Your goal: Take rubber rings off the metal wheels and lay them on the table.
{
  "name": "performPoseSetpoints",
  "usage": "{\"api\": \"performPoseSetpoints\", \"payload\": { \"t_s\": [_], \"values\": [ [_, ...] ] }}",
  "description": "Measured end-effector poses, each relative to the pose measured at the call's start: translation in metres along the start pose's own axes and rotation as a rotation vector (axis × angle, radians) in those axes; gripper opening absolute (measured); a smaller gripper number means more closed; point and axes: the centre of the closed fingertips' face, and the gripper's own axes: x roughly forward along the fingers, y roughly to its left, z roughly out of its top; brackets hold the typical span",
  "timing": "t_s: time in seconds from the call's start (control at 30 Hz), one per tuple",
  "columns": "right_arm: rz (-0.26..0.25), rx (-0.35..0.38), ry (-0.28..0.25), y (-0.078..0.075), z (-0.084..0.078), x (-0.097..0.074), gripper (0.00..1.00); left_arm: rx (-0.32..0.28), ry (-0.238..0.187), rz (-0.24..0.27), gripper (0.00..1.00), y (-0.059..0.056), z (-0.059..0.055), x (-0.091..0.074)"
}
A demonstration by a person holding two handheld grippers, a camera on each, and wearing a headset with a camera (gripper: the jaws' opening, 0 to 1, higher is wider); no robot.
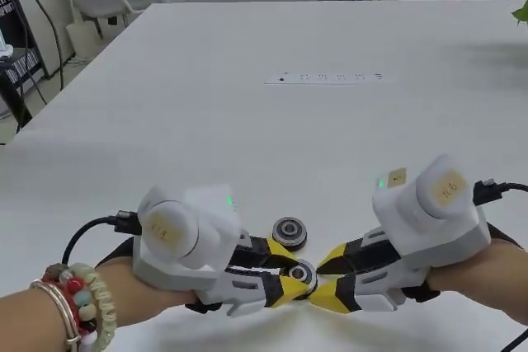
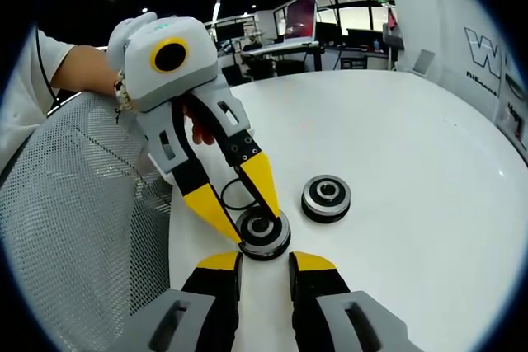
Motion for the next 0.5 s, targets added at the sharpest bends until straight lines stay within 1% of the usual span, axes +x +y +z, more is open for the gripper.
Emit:
{"api": "performPoseSetpoints", "payload": {
  "t_s": [0.07,0.13,0.17,0.23,0.4,0.5],
  "values": [
    [0.000,-0.004,0.002,0.0001,0.0000,0.0002,0.20,-0.002,-0.003,-0.001,0.12,0.0003,-0.0001,-0.0003],
    [0.002,-0.002,0.002,0.0006,-0.0001,0.0004,0.20,-0.006,-0.005,0.006,0.10,0.0021,-0.0004,-0.0009],
    [0.001,-0.002,0.002,0.0006,-0.0001,0.0005,0.20,-0.002,0.003,0.012,0.08,0.0038,-0.0023,-0.0027],
    [-0.001,-0.004,0.004,0.0002,-0.0004,0.0004,0.20,0.010,-0.008,0.005,0.08,0.0014,0.0009,-0.0037],
    [0.002,-0.004,0.002,0.0010,0.0002,0.0009,0.20,0.017,-0.006,0.006,0.09,0.0008,0.0014,-0.0050],
    [0.005,0.009,-0.010,0.0017,0.0026,0.0014,0.20,0.015,-0.008,0.006,0.09,0.0005,0.0011,-0.0055]
  ]
}}
